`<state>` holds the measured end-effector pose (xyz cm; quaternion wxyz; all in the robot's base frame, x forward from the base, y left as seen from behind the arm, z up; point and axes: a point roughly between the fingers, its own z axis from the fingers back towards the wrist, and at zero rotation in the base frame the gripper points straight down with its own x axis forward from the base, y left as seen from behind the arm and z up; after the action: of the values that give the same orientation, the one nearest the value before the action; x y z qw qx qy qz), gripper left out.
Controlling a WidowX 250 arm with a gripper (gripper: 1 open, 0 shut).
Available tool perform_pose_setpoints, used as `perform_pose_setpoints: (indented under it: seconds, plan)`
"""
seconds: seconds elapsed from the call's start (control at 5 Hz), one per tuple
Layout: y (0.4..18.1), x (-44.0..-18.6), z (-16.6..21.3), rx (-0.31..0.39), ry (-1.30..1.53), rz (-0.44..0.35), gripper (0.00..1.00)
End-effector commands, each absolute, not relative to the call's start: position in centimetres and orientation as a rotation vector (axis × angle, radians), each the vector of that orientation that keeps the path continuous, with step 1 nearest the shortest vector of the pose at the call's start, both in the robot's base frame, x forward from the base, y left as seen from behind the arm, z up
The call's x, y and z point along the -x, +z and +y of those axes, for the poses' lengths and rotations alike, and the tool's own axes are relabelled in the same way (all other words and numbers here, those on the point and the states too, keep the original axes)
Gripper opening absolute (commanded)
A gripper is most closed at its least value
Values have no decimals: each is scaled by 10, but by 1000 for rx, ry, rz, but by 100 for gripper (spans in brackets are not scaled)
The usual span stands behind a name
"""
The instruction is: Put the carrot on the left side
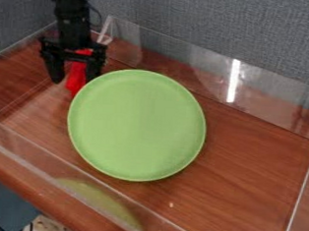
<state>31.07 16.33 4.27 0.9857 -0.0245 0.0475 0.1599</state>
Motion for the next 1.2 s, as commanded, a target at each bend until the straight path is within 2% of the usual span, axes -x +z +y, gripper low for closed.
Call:
perform_pose_setpoints:
  seconds: [0.0, 1.0]
  plan:
    - [57, -315, 181, 37, 361, 38, 100]
    - [62, -343, 186, 31, 320, 47, 100]
